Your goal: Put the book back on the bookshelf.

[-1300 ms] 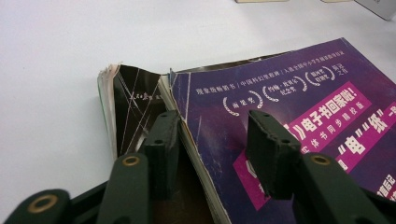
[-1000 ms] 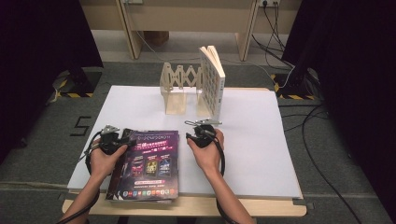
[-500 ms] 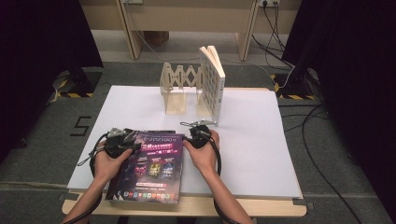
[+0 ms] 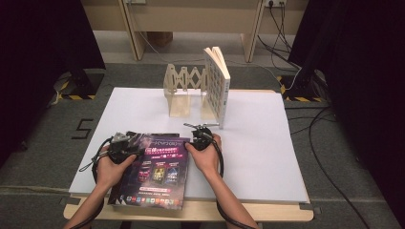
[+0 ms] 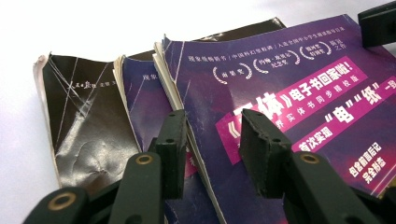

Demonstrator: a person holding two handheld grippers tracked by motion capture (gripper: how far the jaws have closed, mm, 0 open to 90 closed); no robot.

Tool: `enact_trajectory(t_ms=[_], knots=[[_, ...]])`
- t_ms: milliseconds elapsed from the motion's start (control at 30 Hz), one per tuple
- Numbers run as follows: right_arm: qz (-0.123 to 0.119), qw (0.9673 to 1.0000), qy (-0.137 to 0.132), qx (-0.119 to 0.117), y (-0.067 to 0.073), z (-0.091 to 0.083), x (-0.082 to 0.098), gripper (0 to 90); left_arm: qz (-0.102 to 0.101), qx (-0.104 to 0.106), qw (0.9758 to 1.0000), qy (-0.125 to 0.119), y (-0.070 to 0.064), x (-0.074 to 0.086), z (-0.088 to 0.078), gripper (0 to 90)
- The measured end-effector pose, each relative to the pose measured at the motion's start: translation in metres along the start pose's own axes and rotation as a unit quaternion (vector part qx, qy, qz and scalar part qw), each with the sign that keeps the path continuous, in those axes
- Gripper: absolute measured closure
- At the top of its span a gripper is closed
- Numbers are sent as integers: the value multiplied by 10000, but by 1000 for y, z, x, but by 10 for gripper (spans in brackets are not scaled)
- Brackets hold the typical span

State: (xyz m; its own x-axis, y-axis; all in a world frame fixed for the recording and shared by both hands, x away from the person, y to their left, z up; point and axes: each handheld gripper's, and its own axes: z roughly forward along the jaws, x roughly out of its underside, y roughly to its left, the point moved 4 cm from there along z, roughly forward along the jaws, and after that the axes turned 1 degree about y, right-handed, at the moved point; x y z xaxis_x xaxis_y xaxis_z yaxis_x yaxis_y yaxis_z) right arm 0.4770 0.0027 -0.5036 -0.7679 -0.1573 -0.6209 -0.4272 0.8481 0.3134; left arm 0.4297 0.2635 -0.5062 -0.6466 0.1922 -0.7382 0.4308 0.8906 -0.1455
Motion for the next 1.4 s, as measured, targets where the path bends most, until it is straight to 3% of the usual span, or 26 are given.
enact_trajectory(t_ms=[333, 700, 867, 1067, 1267, 1400], knots=[[128, 9998, -14, -150, 3, 8, -1, 526, -10, -32, 10000, -12, -2, 0, 0, 603], [230, 9997, -77, -42, 5, 13, -3, 490, 10, -14, 10000, 44, -5, 2, -2, 590], [550, 9982, -107, -210, 4, 17, -3, 484, 65, -43, 10000, 53, -6, 2, -2, 589], [427, 9989, -134, -126, 7, 11, -7, 535, 64, -123, 9999, 81, -7, 2, -1, 588], [357, 9985, -310, -260, 12, -1, -14, 550, 95, -185, 9998, 68, -8, 2, -1, 590], [432, 9986, -124, -293, 7, -1, -11, 550, 136, -148, 9998, 35, -9, 3, -1, 596]])
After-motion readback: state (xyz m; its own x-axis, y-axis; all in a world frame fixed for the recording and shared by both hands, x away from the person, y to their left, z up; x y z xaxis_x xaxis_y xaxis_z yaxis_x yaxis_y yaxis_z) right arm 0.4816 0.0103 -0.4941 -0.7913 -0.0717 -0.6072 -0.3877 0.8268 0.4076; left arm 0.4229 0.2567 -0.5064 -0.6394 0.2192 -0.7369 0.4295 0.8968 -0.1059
